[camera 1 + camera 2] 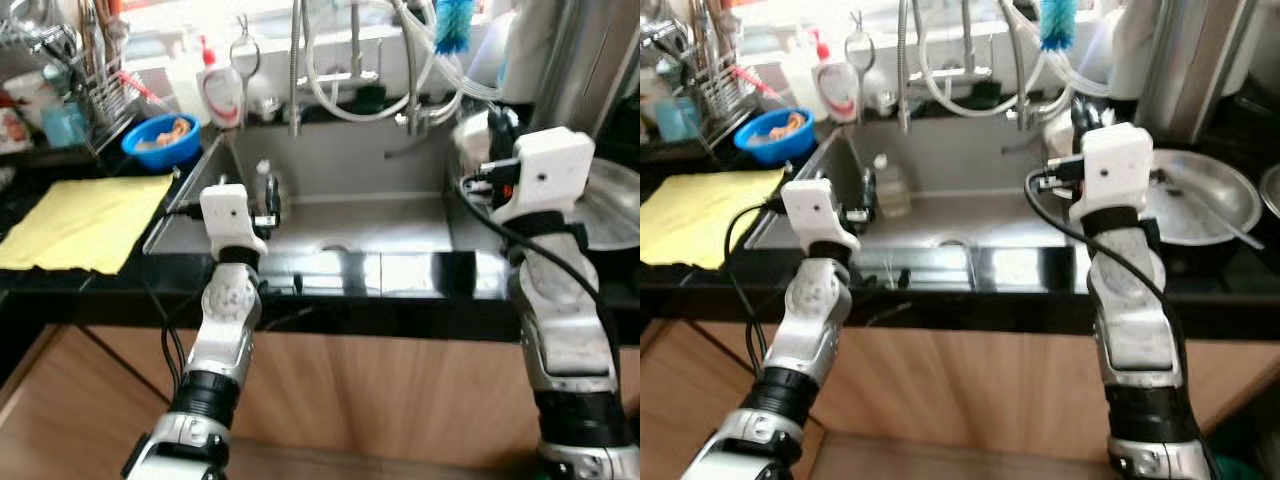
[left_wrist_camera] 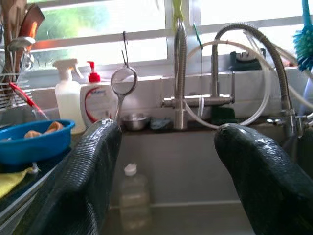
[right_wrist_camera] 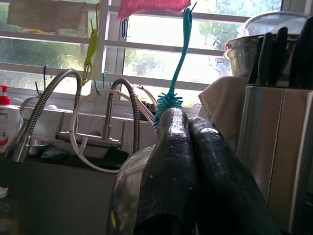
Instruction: Kitchen organization
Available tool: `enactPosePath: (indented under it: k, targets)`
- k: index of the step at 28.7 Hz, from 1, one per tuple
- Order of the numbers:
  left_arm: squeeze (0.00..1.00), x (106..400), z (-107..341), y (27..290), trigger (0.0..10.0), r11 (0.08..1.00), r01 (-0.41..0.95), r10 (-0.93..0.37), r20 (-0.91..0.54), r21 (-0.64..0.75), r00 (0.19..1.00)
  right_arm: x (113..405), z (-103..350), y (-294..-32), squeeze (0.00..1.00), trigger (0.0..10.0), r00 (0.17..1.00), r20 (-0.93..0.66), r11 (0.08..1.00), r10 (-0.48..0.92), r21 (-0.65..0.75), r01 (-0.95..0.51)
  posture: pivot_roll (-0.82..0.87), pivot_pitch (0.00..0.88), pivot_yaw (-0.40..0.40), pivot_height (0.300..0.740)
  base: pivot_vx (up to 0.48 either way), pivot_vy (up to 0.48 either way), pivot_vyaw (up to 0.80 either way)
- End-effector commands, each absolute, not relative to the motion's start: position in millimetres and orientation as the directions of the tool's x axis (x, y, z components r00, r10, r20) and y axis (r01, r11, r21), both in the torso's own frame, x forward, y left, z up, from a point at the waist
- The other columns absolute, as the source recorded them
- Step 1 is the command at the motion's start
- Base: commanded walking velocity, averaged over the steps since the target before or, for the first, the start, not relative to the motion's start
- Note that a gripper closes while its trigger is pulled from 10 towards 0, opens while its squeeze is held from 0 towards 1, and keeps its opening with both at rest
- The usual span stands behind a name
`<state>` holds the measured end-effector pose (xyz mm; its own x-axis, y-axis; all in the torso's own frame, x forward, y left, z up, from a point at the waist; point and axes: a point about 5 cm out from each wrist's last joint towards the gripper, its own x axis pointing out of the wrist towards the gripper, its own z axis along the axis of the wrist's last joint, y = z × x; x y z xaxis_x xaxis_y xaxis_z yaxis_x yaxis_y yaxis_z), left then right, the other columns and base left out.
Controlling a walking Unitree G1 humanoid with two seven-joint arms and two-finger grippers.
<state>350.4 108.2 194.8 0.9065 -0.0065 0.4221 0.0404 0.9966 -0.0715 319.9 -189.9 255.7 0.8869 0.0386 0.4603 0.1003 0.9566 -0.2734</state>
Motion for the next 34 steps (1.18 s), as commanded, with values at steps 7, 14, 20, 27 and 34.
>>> enactPosePath:
  k: [7,14,20,27,34]
  targets:
    - [0.00,349.2,190.9,117.6,10.0,0.999,0.019,0.003,0.411,-0.049,0.912,319.9,256.2,-177.3,0.00,10.0,0.885,0.459,0.972,0.083,-0.234,0.030,-0.26,0.000,0.128,0.740,0.000,0.000,0.00]
    - [0.00,349.0,191.3,114.6,10.0,0.999,0.044,-0.032,0.415,-0.018,0.909,318.7,258.9,-179.3,0.00,10.0,0.878,0.475,0.966,0.066,-0.249,0.063,-0.26,0.000,0.128,0.740,0.000,0.000,0.23]
    - [0.00,348.3,189.0,111.7,10.0,0.999,0.050,-0.039,0.409,-0.018,0.912,318.3,260.1,-177.4,0.00,10.0,0.874,0.480,0.981,0.077,-0.194,0.021,-0.27,0.000,0.126,0.740,0.000,0.000,0.26]
    - [0.00,346.7,188.2,108.7,10.0,0.998,0.065,-0.055,0.414,-0.010,0.909,319.7,258.7,-176.9,0.00,10.0,0.877,0.477,0.989,0.067,-0.145,0.004,-0.27,0.000,0.127,0.740,0.000,0.000,0.00]
    - [0.00,346.0,187.9,108.0,10.0,0.998,0.064,-0.053,0.414,-0.013,0.909,319.2,260.5,-170.0,0.00,10.0,0.870,0.480,0.986,0.109,-0.162,-0.035,-0.27,0.000,0.120,0.740,0.206,0.000,0.06]
